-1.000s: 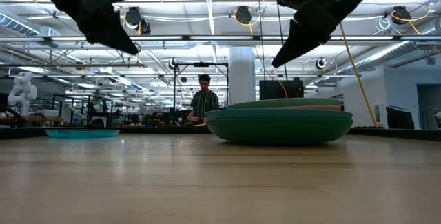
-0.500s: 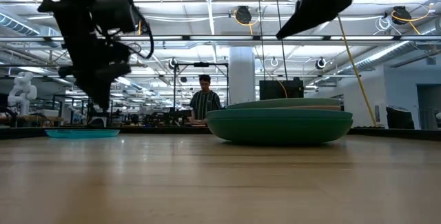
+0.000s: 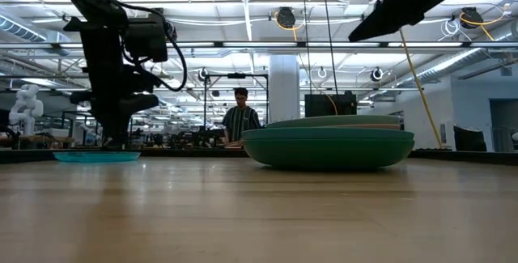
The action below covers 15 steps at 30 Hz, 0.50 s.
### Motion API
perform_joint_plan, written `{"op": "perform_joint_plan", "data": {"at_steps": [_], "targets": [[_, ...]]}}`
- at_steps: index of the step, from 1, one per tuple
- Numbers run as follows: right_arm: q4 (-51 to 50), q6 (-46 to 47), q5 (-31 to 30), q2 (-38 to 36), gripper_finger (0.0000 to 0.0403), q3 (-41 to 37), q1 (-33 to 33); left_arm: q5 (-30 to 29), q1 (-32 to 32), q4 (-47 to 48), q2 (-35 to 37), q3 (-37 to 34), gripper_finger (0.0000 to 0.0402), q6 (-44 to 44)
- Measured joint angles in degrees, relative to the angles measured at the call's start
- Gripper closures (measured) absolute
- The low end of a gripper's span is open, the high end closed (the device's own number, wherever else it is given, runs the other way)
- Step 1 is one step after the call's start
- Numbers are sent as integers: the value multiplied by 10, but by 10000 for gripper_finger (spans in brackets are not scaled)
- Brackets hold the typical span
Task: Stack plastic plates
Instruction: Stack the blue plate on top of the green plate
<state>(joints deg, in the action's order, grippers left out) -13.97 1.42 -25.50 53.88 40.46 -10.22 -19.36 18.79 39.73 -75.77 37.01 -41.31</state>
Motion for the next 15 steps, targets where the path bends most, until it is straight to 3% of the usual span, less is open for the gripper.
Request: {"op": "perform_joint_plan", "data": {"at_steps": [6, 12, 15], "targets": [[0, 9, 0, -13, 243, -7, 0, 15, 0, -10, 0, 0, 352, 35], [0, 9, 0, -13, 243, -7, 0, 8, -3, -10, 0, 0, 286, 50], [0, 9, 0, -13, 243, -7, 0, -34, -2, -10, 0, 0, 252, 46]]}}
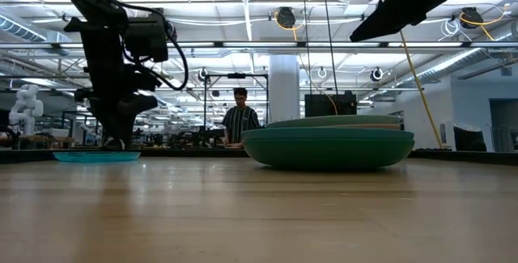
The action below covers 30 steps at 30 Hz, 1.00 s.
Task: Stack plastic plates
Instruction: Stack the blue plate on top of the green plate
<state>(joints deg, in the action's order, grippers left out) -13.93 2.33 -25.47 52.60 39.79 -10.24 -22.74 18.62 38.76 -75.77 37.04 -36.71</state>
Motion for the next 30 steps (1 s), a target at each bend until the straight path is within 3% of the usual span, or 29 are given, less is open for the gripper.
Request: {"op": "perform_joint_plan", "data": {"at_steps": [5, 30], "targets": [[0, 1, 0, 0, 243, 0, 0, 5, 11, 0, 0, 0, 228, 17], [-5, 11, 0, 0, 243, 0, 0, -1, 10, -28, 0, 0, 227, 10]]}}
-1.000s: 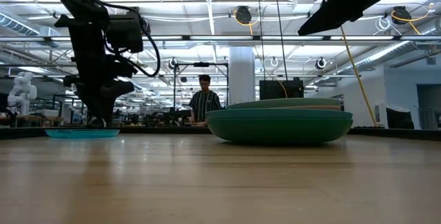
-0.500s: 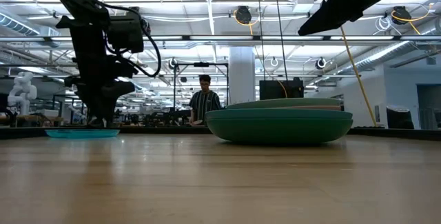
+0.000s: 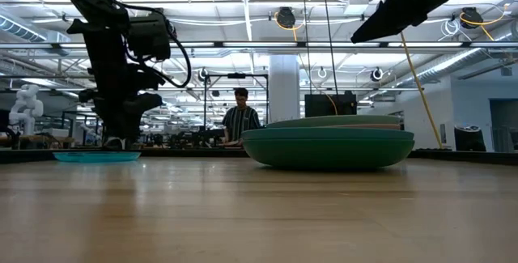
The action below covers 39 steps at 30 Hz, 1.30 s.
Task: Stack plastic plates
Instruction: Stack the blue plate on top of the green plate
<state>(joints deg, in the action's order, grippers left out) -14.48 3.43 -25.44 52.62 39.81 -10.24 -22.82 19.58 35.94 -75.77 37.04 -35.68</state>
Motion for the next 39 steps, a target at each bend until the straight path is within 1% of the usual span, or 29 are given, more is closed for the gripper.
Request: {"op": "perform_joint_plan", "data": {"at_steps": [12, 24, 27, 31, 35, 39], "targets": [[-7, 4, 0, 0, 243, 0, 0, -8, -20, 0, 0, 0, 227, -4], [-6, 4, 0, 0, 243, 0, 0, -14, -21, 0, -5, 0, 227, -9], [-6, 5, 0, 0, 243, 0, 0, -14, -21, -1, -21, 0, 227, -12], [-6, 6, 0, 0, 243, 0, 0, -15, -21, -2, -63, 0, 227, -13], [-6, 6, 0, 0, 243, 0, 0, -34, -21, -2, -100, 0, 227, -17], [-6, 6, 0, 0, 243, 0, 0, -49, -22, -3, -117, 2, 227, -26]]}}
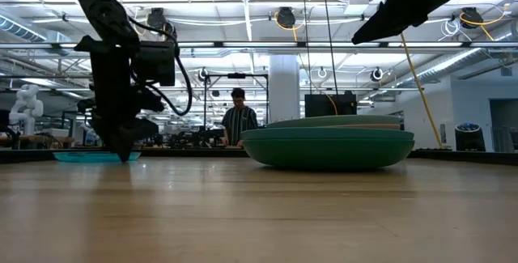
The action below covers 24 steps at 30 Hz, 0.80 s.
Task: Stack plastic plates
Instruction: Stack the blue plate on top of the green plate
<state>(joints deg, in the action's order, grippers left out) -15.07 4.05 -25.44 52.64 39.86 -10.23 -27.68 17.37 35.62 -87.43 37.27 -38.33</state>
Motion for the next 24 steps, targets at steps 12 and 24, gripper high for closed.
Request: {"op": "perform_joint_plan", "data": {"at_steps": [12, 24], "targets": [[0, 0, 0, 0, 243, 0, 0, -25, 0, 3, -4, -3, 283, -10], [0, -1, 0, 0, 243, 0, 0, -25, -22, 2, -4, -3, 377, -19]]}}
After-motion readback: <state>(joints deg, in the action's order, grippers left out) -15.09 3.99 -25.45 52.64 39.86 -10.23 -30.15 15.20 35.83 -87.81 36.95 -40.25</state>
